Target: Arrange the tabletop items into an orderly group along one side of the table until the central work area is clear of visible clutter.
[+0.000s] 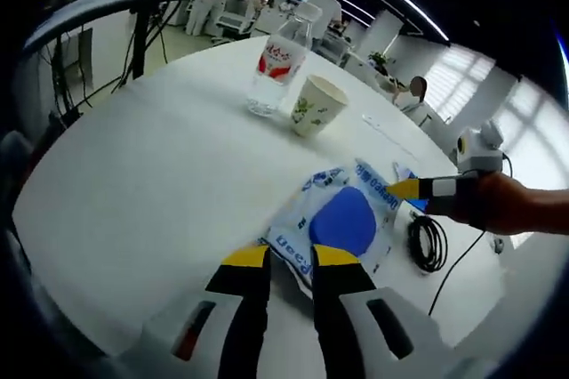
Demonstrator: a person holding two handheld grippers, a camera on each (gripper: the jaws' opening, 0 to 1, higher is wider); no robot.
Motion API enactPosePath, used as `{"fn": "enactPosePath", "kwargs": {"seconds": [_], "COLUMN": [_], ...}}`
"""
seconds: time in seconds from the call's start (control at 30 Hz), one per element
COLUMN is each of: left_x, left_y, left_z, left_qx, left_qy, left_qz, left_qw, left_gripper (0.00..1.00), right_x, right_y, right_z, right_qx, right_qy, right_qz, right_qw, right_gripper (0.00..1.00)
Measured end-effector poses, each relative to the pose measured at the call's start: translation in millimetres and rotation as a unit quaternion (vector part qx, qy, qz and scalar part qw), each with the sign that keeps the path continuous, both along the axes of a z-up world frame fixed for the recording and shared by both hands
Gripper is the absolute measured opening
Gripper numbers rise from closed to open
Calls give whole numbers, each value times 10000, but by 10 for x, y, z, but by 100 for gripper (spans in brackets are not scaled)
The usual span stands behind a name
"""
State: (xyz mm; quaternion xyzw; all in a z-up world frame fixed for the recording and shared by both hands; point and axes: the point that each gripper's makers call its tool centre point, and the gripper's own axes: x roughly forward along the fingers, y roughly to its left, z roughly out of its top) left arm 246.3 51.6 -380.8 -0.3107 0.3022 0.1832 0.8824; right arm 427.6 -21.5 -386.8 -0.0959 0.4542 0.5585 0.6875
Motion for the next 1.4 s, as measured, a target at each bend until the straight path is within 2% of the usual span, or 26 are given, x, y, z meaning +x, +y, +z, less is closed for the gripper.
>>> {"fn": "enactPosePath", "kwargs": {"seconds": [0.17,0.33,0.63,0.83,0.93,1.4], "left_x": [-109,-114,-82,-38,-25,-6], "left_y": [-82,-146,-237,-238,-262,-197], "left_z": [-54,-147,-161,-154,-142,-115], "left_qx": [-48,-243,-465,-440,-363,-238], "left_qy": [56,125,50,43,87,127], "left_qz": [28,89,83,0,-62,-170], "left_qw": [10000,9996,9989,9990,9993,9995], "left_gripper": [16,17,14,7,3,0], "right_x": [9,-11,61,-39,-42,-99], "right_y": [-8,-2,-17,-33,-20,0], "right_z": [-40,-55,-162,-191,-187,-61], "right_qx": [-16,-74,-227,-199,-128,216], "right_qy": [38,38,10,26,27,112], "right_qz": [50,106,113,182,172,-61], "right_qw": [10000,9999,9997,9996,9998,9997], "right_gripper": [20,20,14,10,5,0]}}
